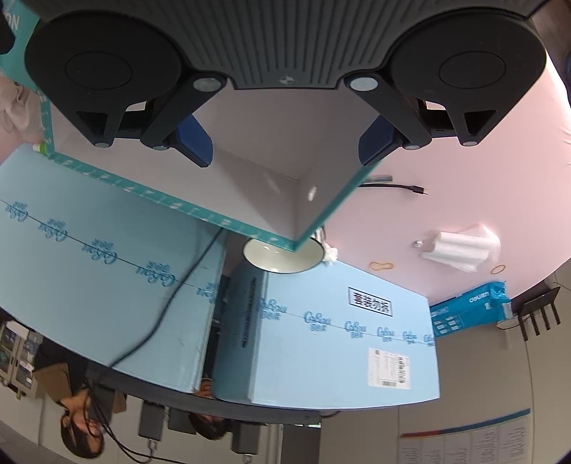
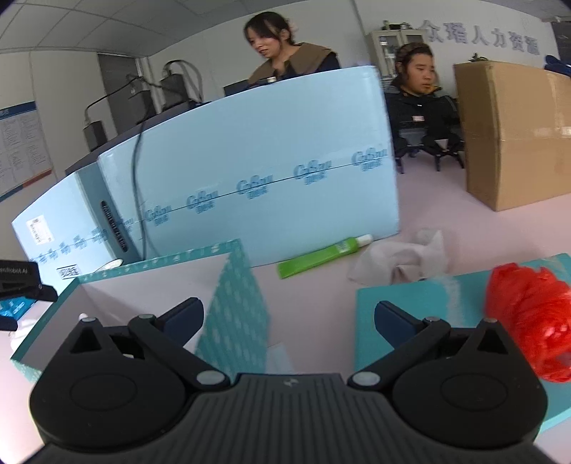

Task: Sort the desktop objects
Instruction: 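Move both tools toward the red plastic bag on the teal box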

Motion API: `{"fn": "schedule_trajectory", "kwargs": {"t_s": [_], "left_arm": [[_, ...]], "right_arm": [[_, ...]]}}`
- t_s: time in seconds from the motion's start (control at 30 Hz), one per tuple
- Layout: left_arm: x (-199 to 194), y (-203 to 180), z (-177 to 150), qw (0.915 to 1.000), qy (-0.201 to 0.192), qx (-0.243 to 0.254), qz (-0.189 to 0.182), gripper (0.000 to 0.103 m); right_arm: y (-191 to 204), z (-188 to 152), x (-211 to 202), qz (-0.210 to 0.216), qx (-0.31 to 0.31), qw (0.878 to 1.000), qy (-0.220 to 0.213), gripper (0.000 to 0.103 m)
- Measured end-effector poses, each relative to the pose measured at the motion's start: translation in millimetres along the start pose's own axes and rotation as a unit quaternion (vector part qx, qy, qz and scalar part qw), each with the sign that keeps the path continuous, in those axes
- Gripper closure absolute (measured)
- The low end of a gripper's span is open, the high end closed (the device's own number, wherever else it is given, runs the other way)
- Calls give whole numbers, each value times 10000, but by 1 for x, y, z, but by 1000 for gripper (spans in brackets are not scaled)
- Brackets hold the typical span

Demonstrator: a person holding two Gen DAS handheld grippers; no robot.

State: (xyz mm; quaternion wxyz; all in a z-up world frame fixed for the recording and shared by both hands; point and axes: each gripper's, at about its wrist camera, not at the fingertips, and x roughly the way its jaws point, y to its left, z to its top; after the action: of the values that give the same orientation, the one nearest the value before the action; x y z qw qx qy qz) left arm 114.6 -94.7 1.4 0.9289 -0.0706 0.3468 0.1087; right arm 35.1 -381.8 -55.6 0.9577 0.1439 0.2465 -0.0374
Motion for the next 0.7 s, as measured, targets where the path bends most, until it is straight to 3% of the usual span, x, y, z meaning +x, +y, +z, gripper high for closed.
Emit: {"fn": "schedule_trajectory", "kwargs": {"t_s": [0.37, 0.7], "left_arm": [[-3, -34, -8, 9989, 60, 345, -320, 16], [-13, -53, -13, 9978, 81, 441, -491, 16]], "right_arm": [[-25, -1, -23, -559, 93, 9982, -182, 0], [-36, 0, -39, -700, 1, 9972, -262, 0]]}}
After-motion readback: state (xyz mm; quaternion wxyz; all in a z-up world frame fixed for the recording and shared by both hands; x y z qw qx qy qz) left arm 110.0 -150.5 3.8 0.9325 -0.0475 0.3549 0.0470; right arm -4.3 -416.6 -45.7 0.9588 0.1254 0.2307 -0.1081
